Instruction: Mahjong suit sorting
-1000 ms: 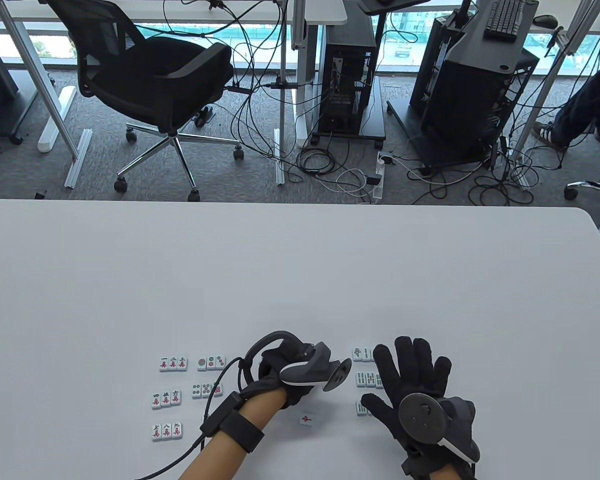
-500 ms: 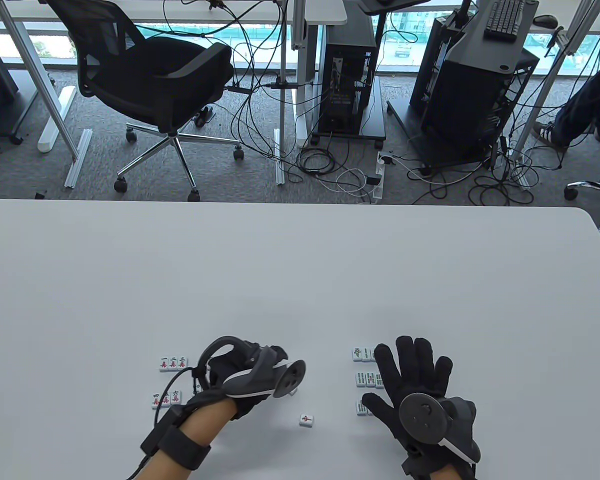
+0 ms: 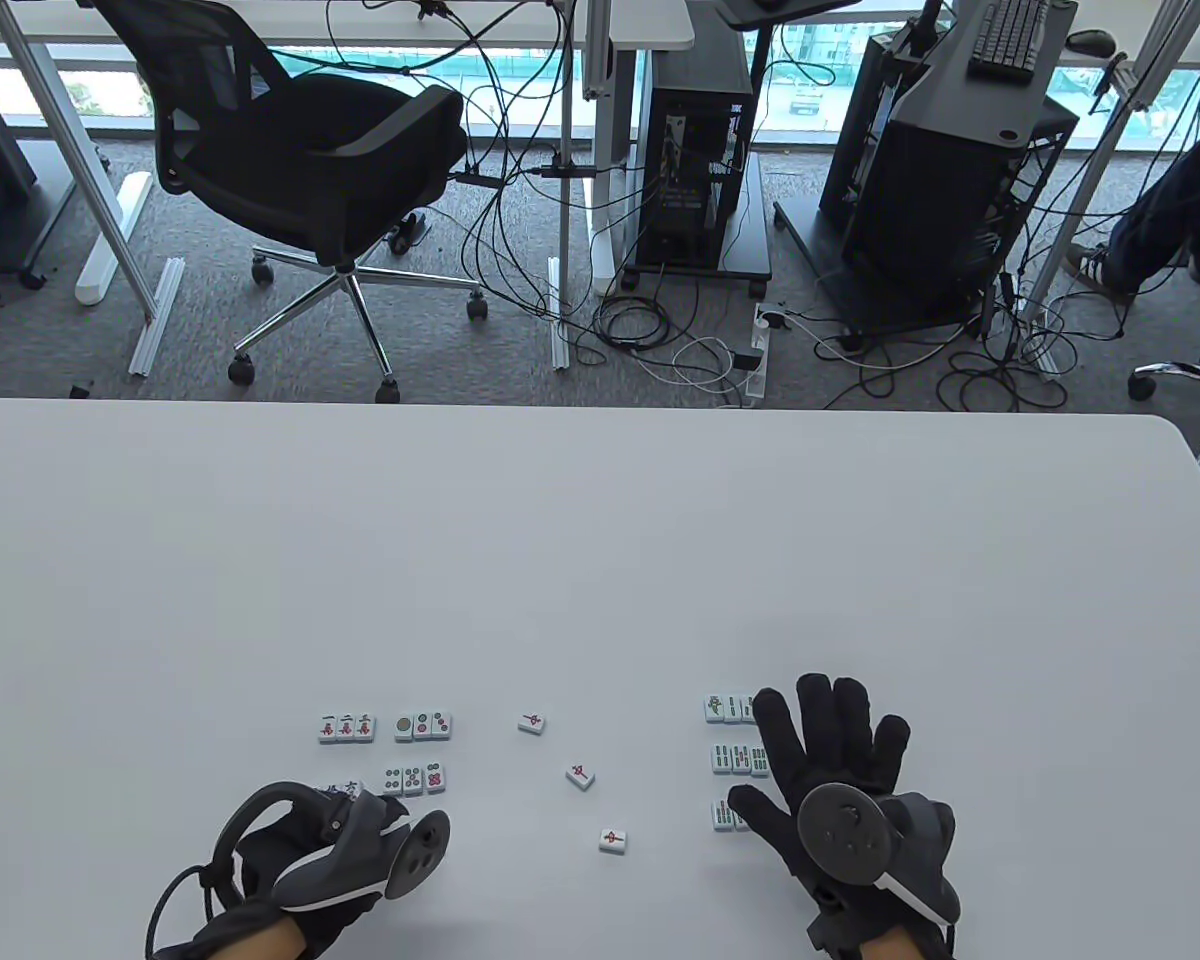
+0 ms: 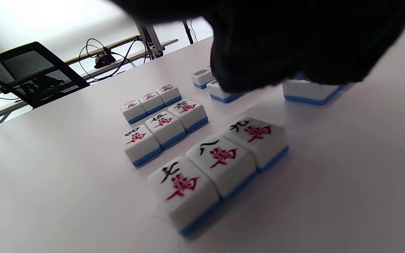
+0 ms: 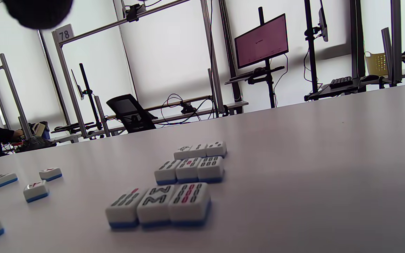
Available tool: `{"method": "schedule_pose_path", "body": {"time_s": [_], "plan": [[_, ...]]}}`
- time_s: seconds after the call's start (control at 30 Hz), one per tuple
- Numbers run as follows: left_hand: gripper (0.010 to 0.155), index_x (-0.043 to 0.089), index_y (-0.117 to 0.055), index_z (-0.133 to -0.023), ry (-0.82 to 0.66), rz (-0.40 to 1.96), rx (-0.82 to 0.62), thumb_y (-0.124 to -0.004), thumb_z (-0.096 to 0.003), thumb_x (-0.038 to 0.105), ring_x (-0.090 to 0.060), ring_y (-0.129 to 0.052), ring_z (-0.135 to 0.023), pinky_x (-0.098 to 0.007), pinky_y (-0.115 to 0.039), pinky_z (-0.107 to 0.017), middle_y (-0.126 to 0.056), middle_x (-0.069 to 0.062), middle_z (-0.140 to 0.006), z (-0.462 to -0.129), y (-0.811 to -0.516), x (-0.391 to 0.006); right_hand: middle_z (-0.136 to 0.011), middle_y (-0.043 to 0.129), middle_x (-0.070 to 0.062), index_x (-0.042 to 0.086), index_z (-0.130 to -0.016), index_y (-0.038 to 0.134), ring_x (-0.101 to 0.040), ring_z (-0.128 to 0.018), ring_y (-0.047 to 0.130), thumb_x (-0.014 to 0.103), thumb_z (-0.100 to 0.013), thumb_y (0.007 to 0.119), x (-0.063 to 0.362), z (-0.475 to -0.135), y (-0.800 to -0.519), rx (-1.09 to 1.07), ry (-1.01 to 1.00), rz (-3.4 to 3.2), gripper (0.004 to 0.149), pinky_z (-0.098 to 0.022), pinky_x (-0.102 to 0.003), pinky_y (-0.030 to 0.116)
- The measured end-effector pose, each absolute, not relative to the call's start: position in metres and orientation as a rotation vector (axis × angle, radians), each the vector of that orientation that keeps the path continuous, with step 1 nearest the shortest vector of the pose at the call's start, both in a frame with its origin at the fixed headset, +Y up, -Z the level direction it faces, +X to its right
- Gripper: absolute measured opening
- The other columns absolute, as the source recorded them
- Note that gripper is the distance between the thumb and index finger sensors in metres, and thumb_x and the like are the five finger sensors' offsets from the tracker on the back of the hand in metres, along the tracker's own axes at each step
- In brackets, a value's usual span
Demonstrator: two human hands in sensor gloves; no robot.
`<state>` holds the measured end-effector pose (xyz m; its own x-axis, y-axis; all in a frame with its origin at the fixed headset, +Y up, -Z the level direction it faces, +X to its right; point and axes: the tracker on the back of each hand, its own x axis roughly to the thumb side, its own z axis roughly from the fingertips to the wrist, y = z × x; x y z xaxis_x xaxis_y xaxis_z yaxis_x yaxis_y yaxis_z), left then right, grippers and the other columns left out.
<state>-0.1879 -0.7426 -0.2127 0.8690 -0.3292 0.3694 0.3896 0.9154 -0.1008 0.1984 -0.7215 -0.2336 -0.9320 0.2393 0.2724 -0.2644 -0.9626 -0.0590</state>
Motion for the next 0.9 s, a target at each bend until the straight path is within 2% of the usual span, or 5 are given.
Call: {"method": "schedule_pose_path", "body": {"time_s": [0.37, 0.63, 0.8, 0.9], "plan": [[0.061, 0.018, -0.088, -0.076, -0.371, -0.405, -0.211, -0.089, -0.0273, 0.055, -0.006, -0.089, 0.000, -0.029, -0.082, -0.008, -0.098, 0.019, -0.024, -0.224, -0.757, -0.183, -0.118, 0.009, -0.013, 0.035, -0.110, 0.017, -0.044, -0.104, 0.003, 0.064, -0.047, 0.059, 0.199, -0.234, -0.722, 0.378, -0.122, 2.863, 0.081, -0.070, -0.073, 0.013], [0.063, 0.019, -0.087, -0.077, -0.366, -0.388, -0.213, -0.087, -0.0275, 0.057, -0.007, -0.091, -0.002, -0.030, -0.082, -0.010, -0.099, 0.018, -0.028, -0.223, -0.760, -0.187, -0.118, 0.009, -0.013, 0.035, -0.110, 0.018, -0.044, -0.104, 0.003, 0.064, -0.047, 0.059, 0.199, -0.235, -0.722, 0.378, -0.121, 2.865, 0.080, -0.070, -0.073, 0.013], [0.066, 0.021, -0.084, -0.083, -0.340, -0.376, -0.177, -0.087, -0.0277, 0.057, -0.010, -0.096, -0.011, -0.032, -0.084, -0.017, -0.101, 0.015, -0.038, -0.217, -0.744, -0.195, -0.118, 0.009, -0.013, 0.035, -0.110, 0.017, -0.044, -0.104, 0.003, 0.064, -0.047, 0.059, 0.199, -0.235, -0.722, 0.373, -0.124, 2.862, 0.080, -0.070, -0.073, 0.013], [0.068, 0.022, -0.081, -0.086, -0.304, -0.364, -0.082, -0.087, -0.0275, 0.057, -0.011, -0.098, -0.017, -0.034, -0.085, -0.022, -0.102, 0.013, -0.044, -0.213, -0.722, -0.207, -0.118, 0.009, -0.013, 0.035, -0.110, 0.017, -0.044, -0.104, 0.003, 0.064, -0.047, 0.059, 0.200, -0.235, -0.722, 0.366, -0.127, 2.863, 0.080, -0.070, -0.073, 0.013]]}}
